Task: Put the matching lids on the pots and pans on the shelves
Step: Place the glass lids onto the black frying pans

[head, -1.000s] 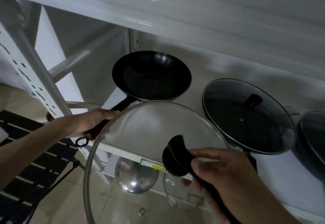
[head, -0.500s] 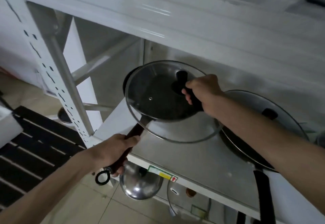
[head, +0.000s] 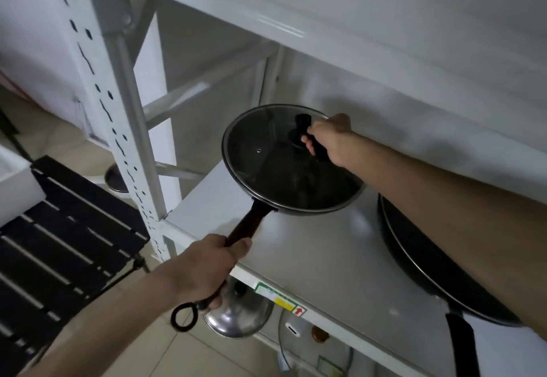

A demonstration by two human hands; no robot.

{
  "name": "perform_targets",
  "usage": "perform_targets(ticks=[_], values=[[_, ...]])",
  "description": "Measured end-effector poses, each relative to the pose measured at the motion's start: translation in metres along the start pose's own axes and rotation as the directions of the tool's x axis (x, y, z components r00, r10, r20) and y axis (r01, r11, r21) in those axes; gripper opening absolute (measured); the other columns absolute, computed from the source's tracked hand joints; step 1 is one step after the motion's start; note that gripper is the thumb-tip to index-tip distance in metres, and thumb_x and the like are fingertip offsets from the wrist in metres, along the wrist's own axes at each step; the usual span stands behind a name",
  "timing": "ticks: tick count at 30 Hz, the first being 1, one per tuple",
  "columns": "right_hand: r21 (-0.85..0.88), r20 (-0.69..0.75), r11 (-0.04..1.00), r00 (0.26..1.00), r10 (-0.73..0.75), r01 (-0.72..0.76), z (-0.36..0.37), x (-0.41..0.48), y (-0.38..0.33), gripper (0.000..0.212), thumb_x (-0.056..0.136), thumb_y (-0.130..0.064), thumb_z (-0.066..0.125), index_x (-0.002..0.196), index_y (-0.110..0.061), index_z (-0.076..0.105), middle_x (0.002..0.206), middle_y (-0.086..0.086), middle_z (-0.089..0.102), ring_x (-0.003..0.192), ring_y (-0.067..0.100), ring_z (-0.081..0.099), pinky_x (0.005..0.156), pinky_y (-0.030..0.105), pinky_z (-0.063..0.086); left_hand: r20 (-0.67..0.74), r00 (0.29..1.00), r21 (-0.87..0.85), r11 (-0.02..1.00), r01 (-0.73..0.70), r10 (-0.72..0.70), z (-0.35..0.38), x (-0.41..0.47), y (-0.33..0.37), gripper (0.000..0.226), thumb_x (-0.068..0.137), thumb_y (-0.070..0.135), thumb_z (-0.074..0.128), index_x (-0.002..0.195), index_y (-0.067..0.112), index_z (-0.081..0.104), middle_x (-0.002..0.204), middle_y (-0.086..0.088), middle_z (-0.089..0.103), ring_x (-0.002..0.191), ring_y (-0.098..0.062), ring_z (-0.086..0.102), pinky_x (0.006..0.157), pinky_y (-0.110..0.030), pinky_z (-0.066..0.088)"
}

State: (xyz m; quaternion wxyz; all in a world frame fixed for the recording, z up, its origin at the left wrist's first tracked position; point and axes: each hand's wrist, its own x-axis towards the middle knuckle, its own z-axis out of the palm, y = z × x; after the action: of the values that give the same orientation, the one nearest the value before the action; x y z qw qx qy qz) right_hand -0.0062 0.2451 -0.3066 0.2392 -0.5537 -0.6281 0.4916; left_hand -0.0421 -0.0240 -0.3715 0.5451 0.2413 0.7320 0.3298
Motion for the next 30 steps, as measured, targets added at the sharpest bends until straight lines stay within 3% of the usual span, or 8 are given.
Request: perform_targets(ticks=[8,10,12,15,19,23,26,30], values=[[-0.071,0.058,0.997,0.997,0.042,-0.038,-0.001,0.003,-0.002,0.025,0.097,-0.013,0.054,0.117,0.002,0.059,0.062,0.013,0.063,0.027,0.014,0.052,0.033,0.02,0.045,0.025,1.0,-0.012,1.0,0.01,-0.01,-0.002,0.0,0.002,0.041,0.094,0.046,0.048,0.107,0.007,0.047,0.049,-0.007,0.049,0.038,-0.021,0.045,0.037,-0.024,0.039],[-0.135,0.077,0.991,0.997,0.023,-0.012,-0.006,-0.004,-0.005,0.027,0.094,-0.025,0.057,0.107,-0.002,0.06,0.07,0.013,0.062,0.046,0.022,0.062,0.046,0.031,0.057,0.032,0.999,-0.039,0.999,0.037,-0.036,-0.002,0.001,0.002,0.039,0.094,0.046,0.05,0.098,0.007,0.046,0.045,-0.005,0.047,0.035,-0.021,0.044,0.037,-0.024,0.038],[-0.349,0.033,0.932,0.995,-0.094,0.099,-0.014,-0.015,-0.003,0.031,0.089,-0.036,0.055,0.097,-0.006,0.06,0.091,0.016,0.065,0.081,0.033,0.067,0.076,0.047,0.06,0.049,0.998,-0.046,0.998,0.048,-0.046,-0.004,0.001,0.001,0.04,0.093,0.046,0.052,0.088,0.007,0.043,0.043,-0.004,0.048,0.033,-0.021,0.045,0.037,-0.025,0.039],[-0.585,-0.006,0.778,0.957,-0.289,0.231,-0.029,-0.05,0.016,0.04,0.087,-0.033,0.052,0.112,-0.002,0.059,0.117,0.023,0.061,0.108,0.041,0.058,0.089,0.044,0.051,0.075,0.997,-0.02,0.999,0.027,-0.025,-0.009,-0.001,0.0,0.056,0.086,0.058,0.054,0.096,0.003,0.048,0.051,-0.008,0.062,0.042,-0.027,0.058,0.043,-0.031,0.049],[-0.46,0.079,0.795,0.91,-0.406,0.395,-0.053,-0.128,0.052,0.032,0.093,-0.024,0.055,0.12,-0.008,0.053,0.112,0.008,0.056,0.093,0.019,0.059,0.072,0.028,0.042,0.174,0.985,-0.099,0.995,0.011,0.006,-0.021,-0.007,-0.003,0.087,0.073,0.08,0.036,0.121,0.009,0.047,0.09,-0.024,0.076,0.082,-0.04,0.074,0.07,-0.043,0.06],[-0.19,0.151,0.893,0.911,-0.385,0.409,-0.064,-0.232,0.086,0.032,0.095,-0.02,0.053,0.127,-0.024,0.05,0.111,-0.006,0.057,0.087,-0.005,0.057,0.061,0.006,0.046,-0.004,1.0,-0.322,0.946,0.014,-0.016,-0.021,-0.014,-0.039,0.081,0.084,0.074,0.021,0.116,0.007,0.054,0.097,-0.027,0.074,0.086,-0.043,0.073,0.071,-0.043,0.059],[-0.17,0.318,0.898,0.885,-0.339,0.405,-0.049,-0.281,0.121,0.02,0.095,-0.016,0.05,0.109,-0.024,0.062,0.101,-0.011,0.063,0.09,-0.003,0.058,0.068,0.008,0.048,-0.183,0.976,-0.38,0.924,0.039,-0.116,-0.006,-0.026,-0.084,0.07,0.094,0.061,0.024,0.112,0.003,0.059,0.098,-0.024,0.073,0.08,-0.038,0.074,0.068,-0.041,0.06],[-0.231,0.507,0.902,0.837,-0.208,0.364,-0.007,-0.302,0.199,0.022,0.09,-0.013,0.046,0.091,-0.015,0.068,0.08,-0.004,0.067,0.076,0.009,0.062,0.069,0.028,0.052,-0.273,0.935,-0.309,0.941,0.139,-0.228,0.024,-0.037,-0.149,0.048,0.1,0.044,0.036,0.109,0.002,0.06,0.103,-0.02,0.069,0.089,-0.037,0.07,0.075,-0.041,0.057]])
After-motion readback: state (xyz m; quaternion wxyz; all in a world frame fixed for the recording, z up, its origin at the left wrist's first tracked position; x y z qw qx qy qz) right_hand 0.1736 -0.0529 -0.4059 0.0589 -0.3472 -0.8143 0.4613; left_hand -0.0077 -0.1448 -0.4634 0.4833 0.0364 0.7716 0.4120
